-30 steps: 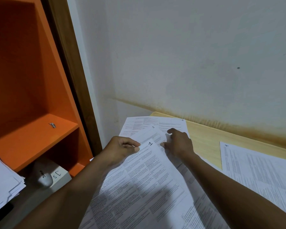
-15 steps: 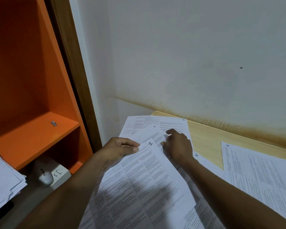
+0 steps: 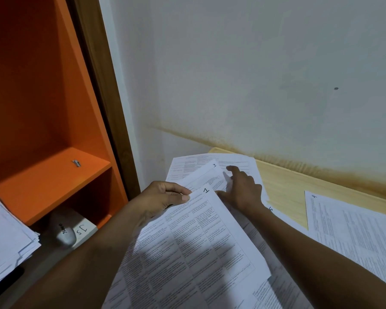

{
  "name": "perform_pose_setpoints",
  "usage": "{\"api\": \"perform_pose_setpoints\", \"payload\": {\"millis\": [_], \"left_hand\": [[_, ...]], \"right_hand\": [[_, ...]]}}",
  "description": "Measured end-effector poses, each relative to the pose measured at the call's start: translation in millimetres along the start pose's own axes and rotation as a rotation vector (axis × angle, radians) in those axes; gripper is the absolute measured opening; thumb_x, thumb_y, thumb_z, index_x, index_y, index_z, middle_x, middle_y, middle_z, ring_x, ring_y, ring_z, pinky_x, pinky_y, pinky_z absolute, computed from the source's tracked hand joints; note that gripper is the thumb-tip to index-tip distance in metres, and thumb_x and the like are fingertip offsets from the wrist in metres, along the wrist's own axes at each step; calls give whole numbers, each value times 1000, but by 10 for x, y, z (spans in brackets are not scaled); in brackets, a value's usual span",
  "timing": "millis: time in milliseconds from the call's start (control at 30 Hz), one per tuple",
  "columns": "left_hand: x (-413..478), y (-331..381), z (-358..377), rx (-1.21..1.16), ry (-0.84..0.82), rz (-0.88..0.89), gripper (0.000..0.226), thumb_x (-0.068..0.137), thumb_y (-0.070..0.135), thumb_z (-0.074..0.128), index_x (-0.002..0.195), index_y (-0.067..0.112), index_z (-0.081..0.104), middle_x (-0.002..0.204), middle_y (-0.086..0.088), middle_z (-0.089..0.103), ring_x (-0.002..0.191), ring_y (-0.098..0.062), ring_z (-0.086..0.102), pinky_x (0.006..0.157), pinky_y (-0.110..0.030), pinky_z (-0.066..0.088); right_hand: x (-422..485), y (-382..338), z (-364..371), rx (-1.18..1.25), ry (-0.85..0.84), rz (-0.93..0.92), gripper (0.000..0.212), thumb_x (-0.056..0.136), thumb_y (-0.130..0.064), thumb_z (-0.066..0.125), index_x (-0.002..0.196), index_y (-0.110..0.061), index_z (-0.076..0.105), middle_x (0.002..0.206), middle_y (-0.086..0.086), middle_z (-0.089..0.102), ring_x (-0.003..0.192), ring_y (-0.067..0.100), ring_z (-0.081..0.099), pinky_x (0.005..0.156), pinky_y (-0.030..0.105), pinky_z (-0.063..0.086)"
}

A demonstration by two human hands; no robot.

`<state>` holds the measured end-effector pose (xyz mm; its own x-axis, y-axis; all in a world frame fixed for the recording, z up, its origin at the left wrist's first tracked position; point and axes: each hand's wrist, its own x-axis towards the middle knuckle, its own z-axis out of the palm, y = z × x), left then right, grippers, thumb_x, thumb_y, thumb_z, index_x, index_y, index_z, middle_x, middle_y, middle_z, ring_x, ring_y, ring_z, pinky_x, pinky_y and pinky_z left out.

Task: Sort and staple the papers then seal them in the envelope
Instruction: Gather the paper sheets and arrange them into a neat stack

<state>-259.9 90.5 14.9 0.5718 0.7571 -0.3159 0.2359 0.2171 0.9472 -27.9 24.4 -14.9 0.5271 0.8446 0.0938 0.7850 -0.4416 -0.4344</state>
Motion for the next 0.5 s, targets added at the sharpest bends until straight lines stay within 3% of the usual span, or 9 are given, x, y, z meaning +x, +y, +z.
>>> {"api": "perform_pose_setpoints", "payload": {"millis": [100, 200, 267, 333, 400, 500], "left_hand": [[-4, 4, 17, -12, 2, 8, 20, 85, -2, 77, 105, 3, 77, 96, -8, 81, 87, -12, 77, 74, -16, 59], [-6, 13, 32, -2, -2, 18, 21, 86, -2, 77, 106, 2, 77, 99, -11, 81, 90, -15, 77, 81, -21, 60], [-9, 25, 55, 2, 6, 36, 22, 86, -2, 77, 107, 1, 77, 102, -13, 80, 93, -17, 76, 86, -22, 59], [-30, 60, 86, -3, 26, 70, 21, 85, -3, 77, 107, 1, 77, 105, -16, 79, 94, -17, 76, 88, -22, 59], [-46, 130, 120, -26, 51, 116, 21, 85, -4, 77, 106, -1, 77, 106, -19, 78, 98, -22, 76, 90, -25, 59], [-76, 292, 217, -12, 120, 214, 18, 85, -6, 77, 103, -3, 77, 105, -28, 75, 92, -24, 76, 88, -28, 61]], "right_hand": [[48, -32, -118, 135, -12, -5, 89, 70, -42, 85, 145, -26, 38, 136, 4, 57, 127, 27, 53, 102, 46, 42], [94, -16, -256, 355, -21, 22, 68, 81, -25, 81, 140, -17, 48, 129, 9, 61, 122, 26, 56, 95, 36, 46], [112, 18, -361, 359, -44, 20, 42, 88, -20, 72, 128, -13, 62, 110, 5, 67, 106, 23, 61, 84, 30, 46], [96, 71, -472, 399, -89, -35, 14, 93, -15, 64, 104, -14, 72, 82, -2, 65, 80, 19, 57, 70, 27, 41], [50, 129, -584, 493, -151, -67, 17, 95, -14, 59, 90, -19, 74, 76, 1, 65, 72, 17, 56, 70, 29, 44], [-107, 189, -742, 630, -186, -87, 22, 97, -13, 57, 90, -20, 76, 80, 6, 71, 70, 15, 63, 69, 29, 50]]}}
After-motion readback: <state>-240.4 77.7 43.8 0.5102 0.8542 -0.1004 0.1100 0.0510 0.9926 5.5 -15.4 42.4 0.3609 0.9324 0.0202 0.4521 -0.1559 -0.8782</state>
